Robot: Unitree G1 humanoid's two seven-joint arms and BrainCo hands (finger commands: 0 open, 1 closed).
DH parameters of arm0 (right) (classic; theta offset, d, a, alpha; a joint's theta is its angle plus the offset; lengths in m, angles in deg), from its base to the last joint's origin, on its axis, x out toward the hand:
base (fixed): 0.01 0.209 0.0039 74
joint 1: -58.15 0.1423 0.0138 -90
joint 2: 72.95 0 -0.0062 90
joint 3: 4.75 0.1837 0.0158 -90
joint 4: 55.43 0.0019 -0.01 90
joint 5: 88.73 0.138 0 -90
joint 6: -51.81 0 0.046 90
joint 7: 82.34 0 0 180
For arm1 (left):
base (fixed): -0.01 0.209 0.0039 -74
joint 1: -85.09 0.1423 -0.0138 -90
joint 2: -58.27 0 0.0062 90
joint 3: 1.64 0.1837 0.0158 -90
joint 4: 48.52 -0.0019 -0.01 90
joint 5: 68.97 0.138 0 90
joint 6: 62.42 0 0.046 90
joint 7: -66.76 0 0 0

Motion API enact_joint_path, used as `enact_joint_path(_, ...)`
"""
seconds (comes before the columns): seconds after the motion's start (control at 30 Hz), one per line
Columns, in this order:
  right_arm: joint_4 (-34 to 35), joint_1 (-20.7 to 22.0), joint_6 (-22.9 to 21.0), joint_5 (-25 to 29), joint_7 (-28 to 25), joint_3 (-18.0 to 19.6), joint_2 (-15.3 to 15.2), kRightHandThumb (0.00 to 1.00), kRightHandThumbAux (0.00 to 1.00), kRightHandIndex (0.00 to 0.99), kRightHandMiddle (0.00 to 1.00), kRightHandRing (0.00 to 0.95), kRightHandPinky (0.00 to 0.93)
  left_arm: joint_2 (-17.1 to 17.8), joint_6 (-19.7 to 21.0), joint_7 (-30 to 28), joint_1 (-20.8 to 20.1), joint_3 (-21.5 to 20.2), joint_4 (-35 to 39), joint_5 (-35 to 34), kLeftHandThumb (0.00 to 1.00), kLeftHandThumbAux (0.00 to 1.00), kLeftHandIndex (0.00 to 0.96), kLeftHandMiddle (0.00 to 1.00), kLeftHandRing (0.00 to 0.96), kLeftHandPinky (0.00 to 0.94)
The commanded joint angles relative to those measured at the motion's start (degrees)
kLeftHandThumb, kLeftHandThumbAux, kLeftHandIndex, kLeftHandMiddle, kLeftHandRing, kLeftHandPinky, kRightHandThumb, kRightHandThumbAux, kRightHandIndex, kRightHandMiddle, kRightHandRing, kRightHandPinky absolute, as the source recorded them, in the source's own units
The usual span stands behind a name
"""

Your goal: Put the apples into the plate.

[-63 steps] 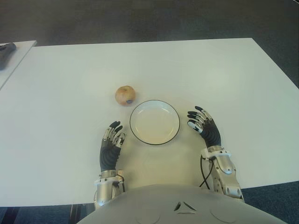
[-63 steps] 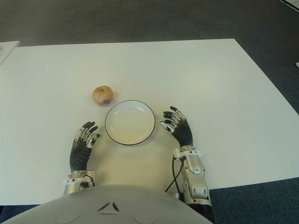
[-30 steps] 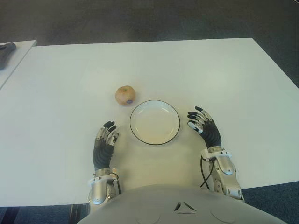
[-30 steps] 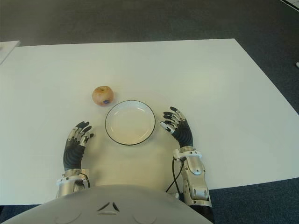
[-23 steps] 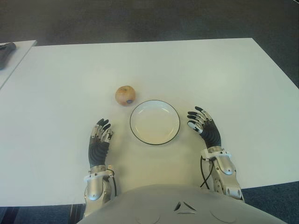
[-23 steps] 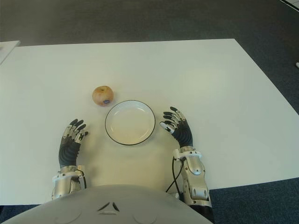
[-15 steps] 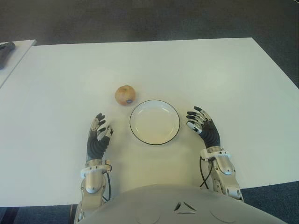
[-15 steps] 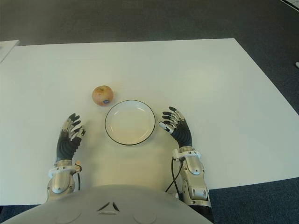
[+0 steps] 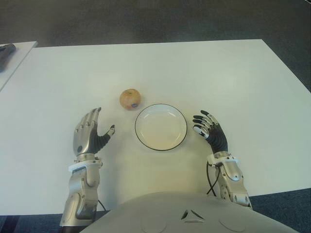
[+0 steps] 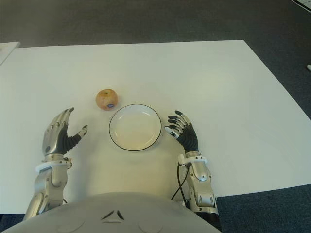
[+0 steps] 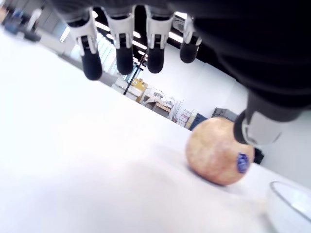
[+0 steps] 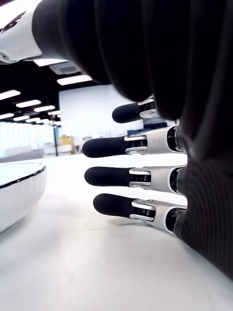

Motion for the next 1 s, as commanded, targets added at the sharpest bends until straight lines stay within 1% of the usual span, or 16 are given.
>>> enact_joint_path(0.03, -2.53, -0.66, -1.64, -0.56, 0.61, -0.25, 0.41, 0.5, 0.728, 0.158, 0.321, 0.285, 0.284, 0.31, 2.14, -0.86, -3.01, 1.49, 1.85, 3.45, 0.276, 0.46, 0.064, 0.093, 0.108, 0.176)
enact_joint_path(0.23, -3.09, -0.32, -1.48, -0.81, 1.0, -0.13, 0.66, 0.503, 0.728, 0.157, 0.323, 0.283, 0.276, 0.55, 3.67, -1.0, -6.27, 2.75, 1.14, 5.36, 0.29, 0.435, 0.067, 0.087, 0.104, 0.185)
enact_joint_path(0.33, -3.39, -0.12, -1.42, -0.93, 1.11, -0.11, 0.7, 0.502, 0.723, 0.157, 0.319, 0.279, 0.268, 0.81, 4.63, -1.38, -7.85, 3.26, 0.58, 6.17, 0.295, 0.409, 0.063, 0.074, 0.09, 0.164)
enact_joint_path(0.37, -3.57, -0.02, -1.3, -0.9, 1.09, -0.09, 0.75, 0.502, 0.723, 0.157, 0.319, 0.278, 0.266, 1.02, 5.15, -1.92, -8.99, 3.43, 0.3, 6.7, 0.296, 0.403, 0.062, 0.071, 0.086, 0.159)
enact_joint_path(0.53, -4.1, 0.28, -0.99, -0.78, 1.03, -0.08, 0.92, 0.515, 0.732, 0.161, 0.328, 0.289, 0.292, 1.91, 7.21, -4.07, -13.2, 3.93, -1.21, 8.27, 0.311, 0.339, 0.071, 0.04, 0.038, 0.09)
enact_joint_path(0.6, -3.99, 0.25, -1.06, -0.71, 1.01, -0.07, 0.95, 0.521, 0.732, 0.162, 0.333, 0.294, 0.295, 2.47, 7.94, -4.82, -15.36, 4.16, -2.51, 8.6, 0.308, 0.311, 0.077, 0.027, 0.019, 0.06)
enact_joint_path(0.67, -4.0, 0.23, -1.08, -0.7, 1.04, -0.09, 1.01, 0.524, 0.731, 0.162, 0.334, 0.295, 0.295, 3.0, 8.32, -5.03, -16.6, 4.36, -3.5, 8.58, 0.305, 0.293, 0.081, 0.019, 0.009, 0.045)
enact_joint_path(0.77, -4.17, 0.28, -1.02, -0.76, 1.21, -0.1, 1.17, 0.522, 0.73, 0.161, 0.332, 0.293, 0.282, 4.54, 8.35, -5.21, -19.76, 4.89, -7.08, 8.42, 0.297, 0.266, 0.087, 0.008, 0.003, 0.029)
enact_joint_path(0.87, -4.45, 0.37, -0.83, -0.88, 1.38, -0.12, 1.28, 0.52, 0.731, 0.161, 0.334, 0.29, 0.274, 5.42, 8.6, -5.34, -21.84, 5.59, -9.43, 8.36, 0.289, 0.251, 0.09, 0.002, 0.0, 0.02)
enact_joint_path(1.0, -4.76, 0.48, -0.69, -1.08, 1.51, -0.12, 1.33, 0.519, 0.731, 0.162, 0.337, 0.288, 0.271, 6.2, 8.91, -5.42, -23.62, 6.48, -11.21, 8.14, 0.277, 0.245, 0.082, 0.0, 0.0, 0.018)
